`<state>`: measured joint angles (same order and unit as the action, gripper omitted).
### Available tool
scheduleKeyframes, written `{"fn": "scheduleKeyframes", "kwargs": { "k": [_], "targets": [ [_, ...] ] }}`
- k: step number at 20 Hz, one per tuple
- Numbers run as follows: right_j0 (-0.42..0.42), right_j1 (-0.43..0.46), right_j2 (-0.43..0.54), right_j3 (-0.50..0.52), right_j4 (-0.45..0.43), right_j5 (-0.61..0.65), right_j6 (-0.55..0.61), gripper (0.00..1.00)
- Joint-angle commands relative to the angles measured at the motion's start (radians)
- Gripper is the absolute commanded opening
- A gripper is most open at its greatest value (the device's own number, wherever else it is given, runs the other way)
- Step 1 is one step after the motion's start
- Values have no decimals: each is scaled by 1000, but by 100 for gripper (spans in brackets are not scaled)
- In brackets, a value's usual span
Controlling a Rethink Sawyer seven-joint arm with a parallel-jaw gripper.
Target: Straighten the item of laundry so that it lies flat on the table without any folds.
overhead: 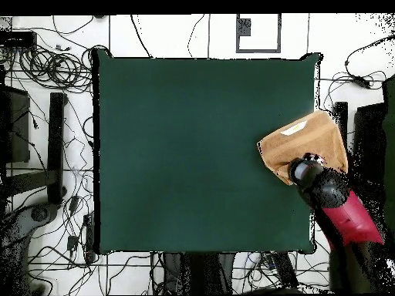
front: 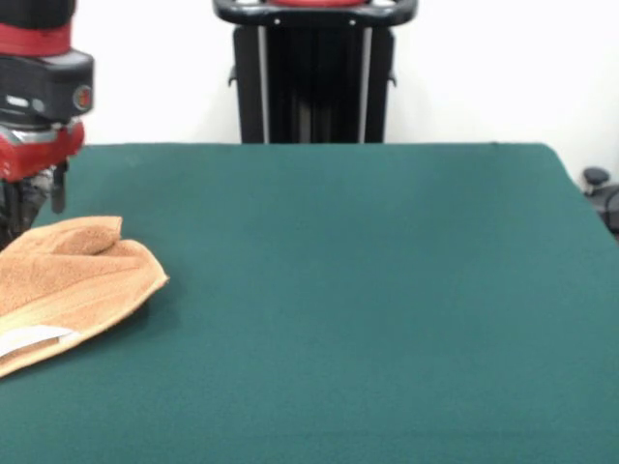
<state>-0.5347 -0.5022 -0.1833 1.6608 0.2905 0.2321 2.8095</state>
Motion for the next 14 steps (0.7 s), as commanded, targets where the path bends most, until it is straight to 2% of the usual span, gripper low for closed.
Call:
{"fn": "scheduleKeyframes", "kwargs": {
  "k": [1, 3, 8, 14],
  "targets": [
    [166, 161, -101, -78, 168, 69, 300, 100],
    [177, 174, -124, -82, 190, 69, 285, 100],
    [138, 196, -88, -63, 212, 4, 210, 100],
    [44, 152, -22, -42, 157, 11, 81, 100]
  ]
}}
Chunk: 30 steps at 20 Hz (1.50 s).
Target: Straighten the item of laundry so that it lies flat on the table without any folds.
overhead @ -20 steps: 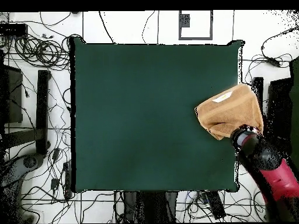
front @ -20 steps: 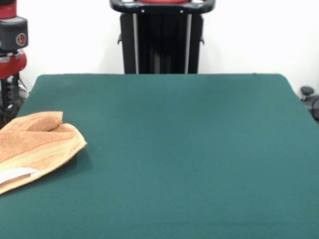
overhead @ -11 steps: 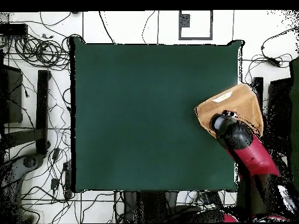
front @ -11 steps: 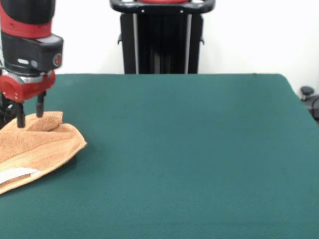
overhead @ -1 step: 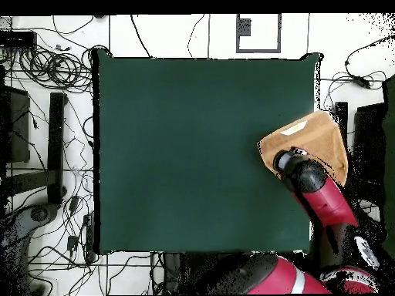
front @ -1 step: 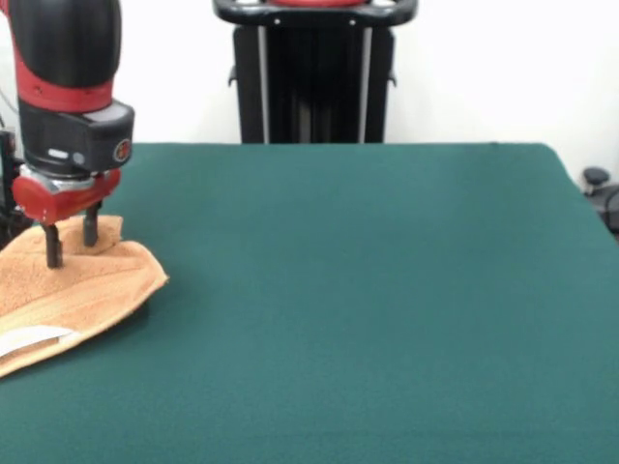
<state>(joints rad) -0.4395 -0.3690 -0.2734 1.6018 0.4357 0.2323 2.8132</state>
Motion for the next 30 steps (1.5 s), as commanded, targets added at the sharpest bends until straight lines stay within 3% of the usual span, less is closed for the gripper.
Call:
{"fn": "scheduleKeyframes", "kwargs": {
  "k": [1, 8, 14, 15, 19, 21, 23, 26, 30],
  "targets": [
    [-61, 13, 76, 19, 5, 17, 66, 100],
    [-46, 4, 57, 27, -4, 1, 84, 100],
    [56, 38, -68, -1, 52, 44, 184, 100],
    [54, 38, -68, -3, 48, 48, 165, 0],
    [115, 86, -164, -36, 79, 32, 218, 0],
    [112, 84, -234, -52, 38, 33, 160, 0],
    [44, 54, -233, -43, -16, -36, 79, 0],
    [-130, -39, -63, 22, -131, -156, -44, 0],
    [-230, -54, 33, 31, -221, -214, -53, 0]
  ]
}}
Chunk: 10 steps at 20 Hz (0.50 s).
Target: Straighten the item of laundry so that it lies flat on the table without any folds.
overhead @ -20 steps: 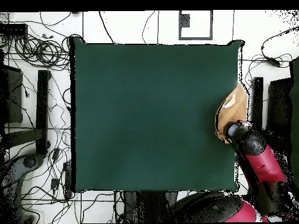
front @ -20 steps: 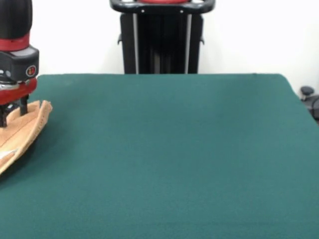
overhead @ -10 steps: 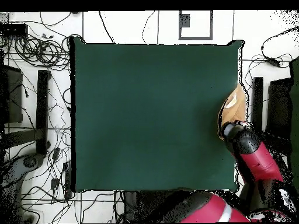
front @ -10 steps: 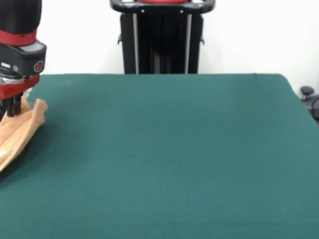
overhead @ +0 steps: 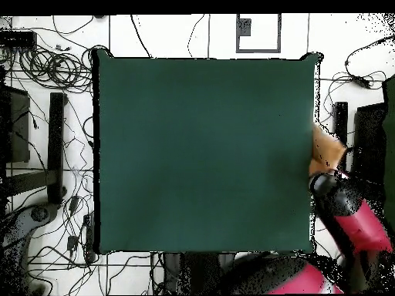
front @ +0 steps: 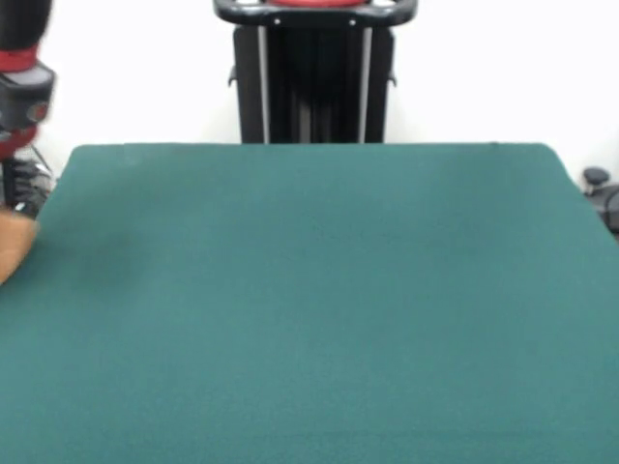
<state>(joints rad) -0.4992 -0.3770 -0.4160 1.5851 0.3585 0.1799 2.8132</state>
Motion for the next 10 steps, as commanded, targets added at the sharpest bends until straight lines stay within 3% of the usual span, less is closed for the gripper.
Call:
{"fn": "scheduleKeyframes", "kwargs": {
  "k": [1, 3, 6, 10],
  "targets": [
    [-181, -43, 185, 43, -162, -170, -45, 0],
    [-208, -23, 213, 25, -206, -213, -30, 0],
    [-287, 25, 277, -43, -357, -373, -40, 0],
    [-367, -3, 352, -52, -470, -320, -78, 0]
  ]
}}
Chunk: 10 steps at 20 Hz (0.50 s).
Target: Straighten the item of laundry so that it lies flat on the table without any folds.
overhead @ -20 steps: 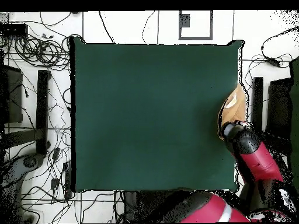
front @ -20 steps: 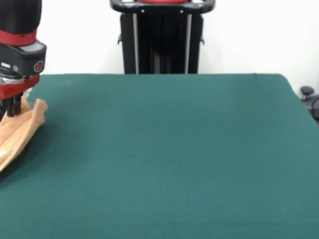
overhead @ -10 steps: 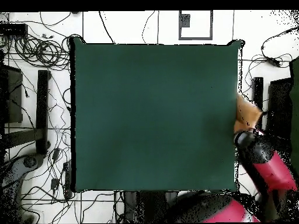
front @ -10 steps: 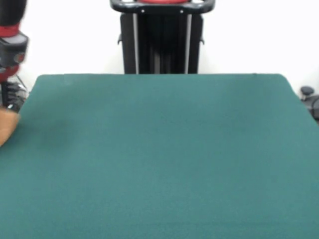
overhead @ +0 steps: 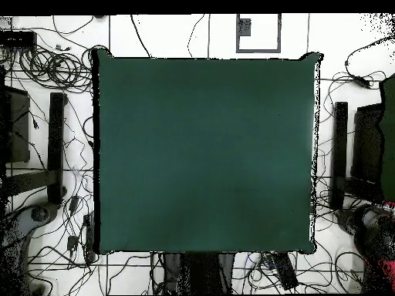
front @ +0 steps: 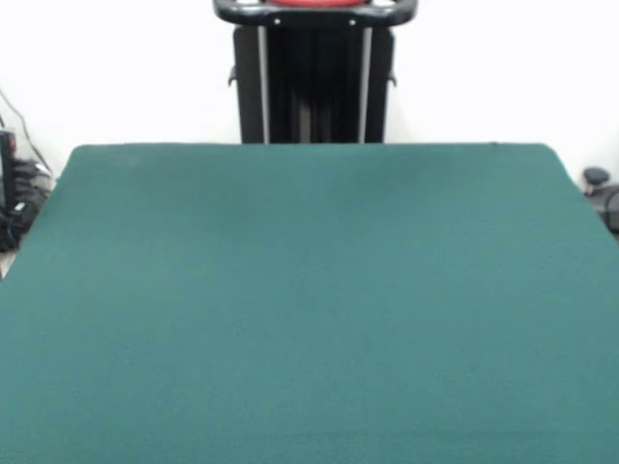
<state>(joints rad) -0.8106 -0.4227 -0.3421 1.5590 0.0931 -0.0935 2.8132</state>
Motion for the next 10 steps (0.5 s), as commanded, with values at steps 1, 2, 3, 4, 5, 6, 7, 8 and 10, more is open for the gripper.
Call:
{"fn": "scheduleKeyframes", "kwargs": {
  "k": [1, 2, 3, 4, 5, 6, 7, 8, 10],
  "targets": [
    [-80, 31, 300, -25, -235, -9, -102, 0],
    [-154, 8, 372, -32, -330, 68, -205, 0],
    [-223, -5, 443, -44, -423, 113, -293, 0],
    [-344, -10, 582, -71, -600, 152, -438, 0],
    [-465, -15, 720, -99, -777, 190, -582, 0],
    [-660, 4, 988, -122, -1070, 250, -705, 0],
    [-762, 37, 1133, -126, -1192, 311, -787, 0],
    [-528, -74, 864, -100, -1748, 75, -104, 0],
    [-211, 84, 432, -482, -2190, -204, 560, 0]
  ]
}}
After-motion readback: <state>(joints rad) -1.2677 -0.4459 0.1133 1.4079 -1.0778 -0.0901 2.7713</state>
